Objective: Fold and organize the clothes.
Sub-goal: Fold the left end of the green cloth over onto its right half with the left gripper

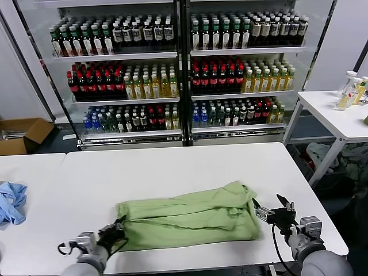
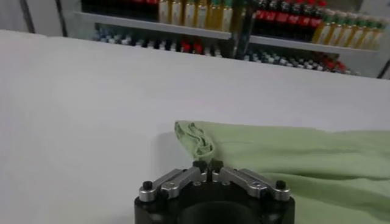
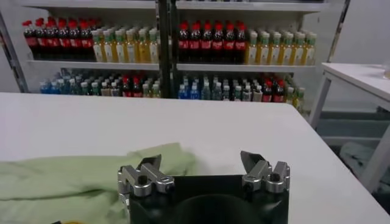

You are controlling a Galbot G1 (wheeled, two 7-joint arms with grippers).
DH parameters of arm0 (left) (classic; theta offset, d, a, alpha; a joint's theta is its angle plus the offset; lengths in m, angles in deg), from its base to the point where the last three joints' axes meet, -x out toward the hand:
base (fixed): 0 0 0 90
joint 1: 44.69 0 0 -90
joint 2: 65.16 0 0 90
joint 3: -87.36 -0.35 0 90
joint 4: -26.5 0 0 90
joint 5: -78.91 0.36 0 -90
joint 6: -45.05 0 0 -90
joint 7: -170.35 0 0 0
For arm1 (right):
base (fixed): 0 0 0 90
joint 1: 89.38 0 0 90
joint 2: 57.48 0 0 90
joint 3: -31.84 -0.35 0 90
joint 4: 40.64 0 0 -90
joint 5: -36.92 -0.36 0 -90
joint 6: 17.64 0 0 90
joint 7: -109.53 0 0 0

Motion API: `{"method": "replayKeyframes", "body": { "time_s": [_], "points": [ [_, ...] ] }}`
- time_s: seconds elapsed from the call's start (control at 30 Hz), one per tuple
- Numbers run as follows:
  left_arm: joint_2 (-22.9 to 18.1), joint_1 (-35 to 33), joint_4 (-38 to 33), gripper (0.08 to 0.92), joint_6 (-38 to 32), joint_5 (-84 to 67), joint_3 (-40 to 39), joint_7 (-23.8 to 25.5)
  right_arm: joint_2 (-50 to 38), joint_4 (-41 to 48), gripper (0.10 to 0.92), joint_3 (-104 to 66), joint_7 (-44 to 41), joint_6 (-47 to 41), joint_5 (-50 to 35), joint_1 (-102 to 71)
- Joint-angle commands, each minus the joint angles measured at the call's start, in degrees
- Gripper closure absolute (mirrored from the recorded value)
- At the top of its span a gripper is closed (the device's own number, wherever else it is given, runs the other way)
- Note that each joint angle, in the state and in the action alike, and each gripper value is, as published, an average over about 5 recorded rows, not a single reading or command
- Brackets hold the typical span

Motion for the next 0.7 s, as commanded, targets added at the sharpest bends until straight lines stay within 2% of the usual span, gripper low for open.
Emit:
{"method": "replayKeyframes", "body": {
  "time_s": [0.03,0.17,0.3,0.53,0.7],
  "points": [
    [8.7,-1.2,5.2,0.908,0.0,-9.2,23.4,3.5,0.0,0.5,0.203,0.5,-0.1,0.2,-0.2,1.4],
    [11.2,-0.7,7.5,0.908,0.1,-15.5,28.5,3.9,0.0,0.8,0.203,1.1,-0.2,0.4,-0.2,2.0],
    [10.3,-0.7,2.6,0.908,1.2,-25.8,29.0,3.8,0.2,0.8,0.203,1.6,-0.3,0.5,0.0,2.1],
    [3.6,-0.9,-12.5,0.908,1.3,-35.5,18.4,4.1,-0.3,1.3,0.202,1.8,-0.5,0.7,0.2,2.2],
    [-0.5,0.0,-15.7,0.908,1.1,-38.2,8.1,4.3,-0.6,1.4,0.203,1.9,-0.6,0.8,0.1,2.2]
  ]
}}
